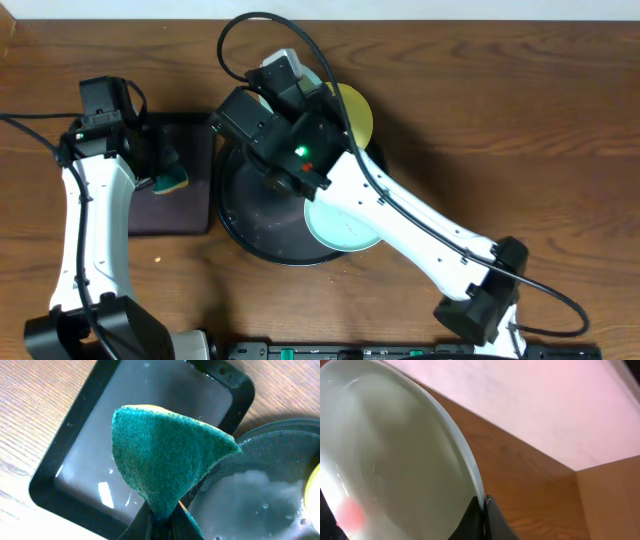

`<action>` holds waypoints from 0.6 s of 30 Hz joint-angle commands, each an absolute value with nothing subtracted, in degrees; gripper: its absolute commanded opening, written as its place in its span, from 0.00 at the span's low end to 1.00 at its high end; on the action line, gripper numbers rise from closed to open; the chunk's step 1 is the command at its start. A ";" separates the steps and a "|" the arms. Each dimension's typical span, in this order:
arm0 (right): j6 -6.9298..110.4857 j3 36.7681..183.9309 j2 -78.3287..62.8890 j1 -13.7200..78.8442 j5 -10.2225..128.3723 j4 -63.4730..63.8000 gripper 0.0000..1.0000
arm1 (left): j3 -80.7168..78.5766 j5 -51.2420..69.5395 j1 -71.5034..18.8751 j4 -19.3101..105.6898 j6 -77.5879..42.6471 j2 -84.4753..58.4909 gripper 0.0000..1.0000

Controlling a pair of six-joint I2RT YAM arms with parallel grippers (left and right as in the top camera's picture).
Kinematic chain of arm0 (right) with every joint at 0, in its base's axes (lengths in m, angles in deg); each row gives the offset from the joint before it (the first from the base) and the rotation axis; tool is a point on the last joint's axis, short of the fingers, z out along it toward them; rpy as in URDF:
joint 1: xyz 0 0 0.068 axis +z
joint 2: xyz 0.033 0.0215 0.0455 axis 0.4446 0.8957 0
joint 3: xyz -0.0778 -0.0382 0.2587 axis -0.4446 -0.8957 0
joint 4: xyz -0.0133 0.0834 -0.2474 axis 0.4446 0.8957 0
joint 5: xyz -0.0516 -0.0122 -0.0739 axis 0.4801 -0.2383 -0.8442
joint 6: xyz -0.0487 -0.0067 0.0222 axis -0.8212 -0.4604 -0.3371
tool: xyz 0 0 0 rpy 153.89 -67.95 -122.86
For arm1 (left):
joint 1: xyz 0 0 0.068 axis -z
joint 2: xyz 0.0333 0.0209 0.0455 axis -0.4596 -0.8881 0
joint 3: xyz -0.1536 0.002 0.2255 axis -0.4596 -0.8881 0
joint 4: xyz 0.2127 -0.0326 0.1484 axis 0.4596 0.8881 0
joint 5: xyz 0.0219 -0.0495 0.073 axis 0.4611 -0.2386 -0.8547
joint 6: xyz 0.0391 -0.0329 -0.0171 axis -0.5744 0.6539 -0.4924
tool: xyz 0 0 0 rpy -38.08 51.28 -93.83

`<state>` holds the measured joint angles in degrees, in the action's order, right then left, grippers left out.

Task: Clean dirty plates on tray and stack at the side
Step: 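Lift the scrubbed green plate upright with the right gripper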

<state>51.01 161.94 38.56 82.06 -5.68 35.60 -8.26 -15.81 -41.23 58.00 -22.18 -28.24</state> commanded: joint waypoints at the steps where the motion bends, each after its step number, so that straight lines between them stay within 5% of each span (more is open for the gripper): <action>1: 52.22 163.12 32.64 83.37 -10.03 35.50 0.01 | -8.39 -16.51 -41.45 57.84 -22.31 -30.07 0.07; 18: 57.59 159.89 33.47 83.89 -6.33 34.91 0.01 | -8.41 -16.51 -41.45 58.44 -22.31 -32.54 0.07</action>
